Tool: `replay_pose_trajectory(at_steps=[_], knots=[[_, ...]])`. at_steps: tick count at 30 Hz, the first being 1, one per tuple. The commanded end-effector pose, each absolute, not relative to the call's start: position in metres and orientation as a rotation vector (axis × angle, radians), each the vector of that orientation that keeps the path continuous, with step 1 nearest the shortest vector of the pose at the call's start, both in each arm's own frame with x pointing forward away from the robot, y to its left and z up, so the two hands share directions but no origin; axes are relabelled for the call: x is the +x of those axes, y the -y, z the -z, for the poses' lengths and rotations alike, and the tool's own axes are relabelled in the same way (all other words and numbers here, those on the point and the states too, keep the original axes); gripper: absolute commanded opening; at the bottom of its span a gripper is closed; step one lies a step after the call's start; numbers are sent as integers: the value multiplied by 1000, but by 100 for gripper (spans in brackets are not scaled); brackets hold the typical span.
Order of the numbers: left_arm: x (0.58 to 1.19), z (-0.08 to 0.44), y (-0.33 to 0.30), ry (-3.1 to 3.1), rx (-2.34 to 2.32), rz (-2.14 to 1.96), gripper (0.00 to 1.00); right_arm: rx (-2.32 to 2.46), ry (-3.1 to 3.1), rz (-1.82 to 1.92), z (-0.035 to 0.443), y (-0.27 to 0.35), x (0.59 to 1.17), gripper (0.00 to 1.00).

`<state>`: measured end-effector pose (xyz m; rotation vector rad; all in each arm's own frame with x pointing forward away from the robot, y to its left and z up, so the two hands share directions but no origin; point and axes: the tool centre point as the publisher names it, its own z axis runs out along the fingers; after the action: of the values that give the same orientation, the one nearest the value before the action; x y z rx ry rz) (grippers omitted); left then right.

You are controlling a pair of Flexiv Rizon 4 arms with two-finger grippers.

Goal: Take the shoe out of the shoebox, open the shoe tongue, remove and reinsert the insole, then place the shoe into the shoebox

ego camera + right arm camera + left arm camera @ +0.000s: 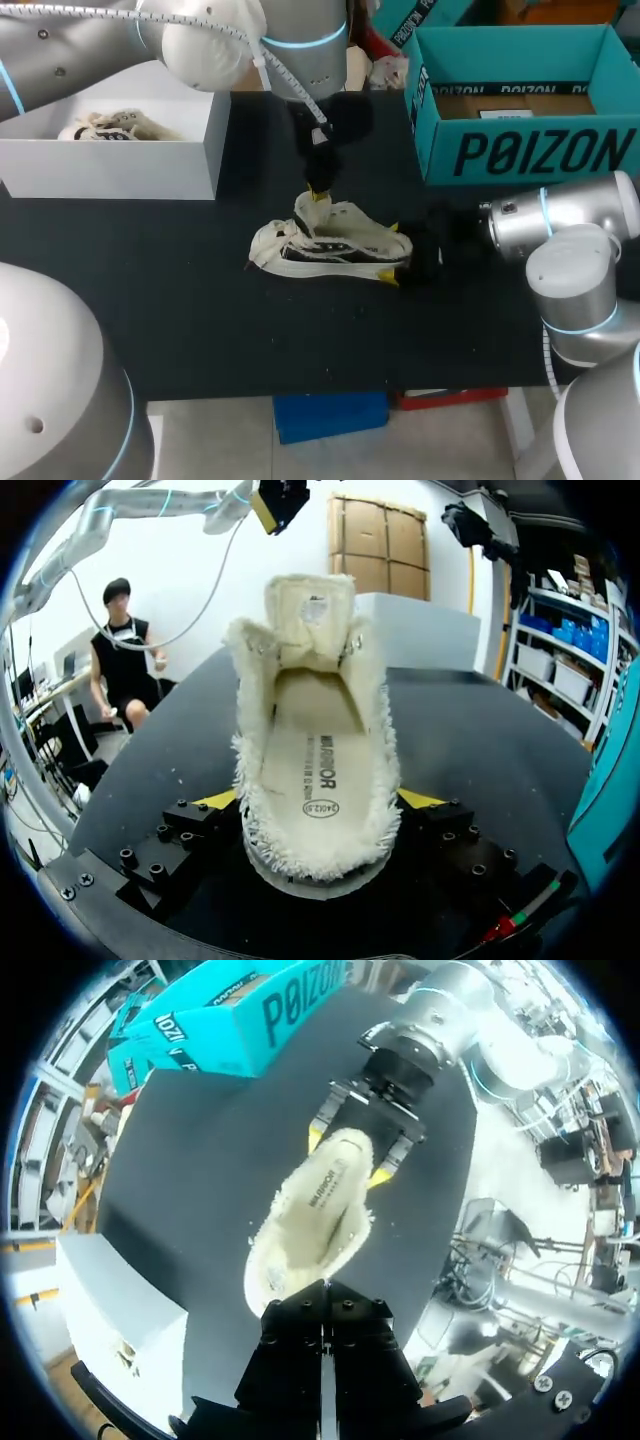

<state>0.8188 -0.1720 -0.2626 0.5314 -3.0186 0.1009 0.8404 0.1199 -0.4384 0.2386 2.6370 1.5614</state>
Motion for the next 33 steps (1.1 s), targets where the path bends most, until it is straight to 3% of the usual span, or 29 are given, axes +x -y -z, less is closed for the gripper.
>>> replay_pose_trajectory(at_steps=[1, 8, 33], knots=[[822, 264, 172, 2981, -421, -126, 0, 241, -2638, -1560, 440, -121, 841, 0], [829, 270, 185, 2985, -734, -120, 0, 241, -2638, -1560, 440, -121, 841, 0], [857, 355, 213, 2854, -412, -99, 0, 241, -2638, -1560, 440, -121, 841, 0]])
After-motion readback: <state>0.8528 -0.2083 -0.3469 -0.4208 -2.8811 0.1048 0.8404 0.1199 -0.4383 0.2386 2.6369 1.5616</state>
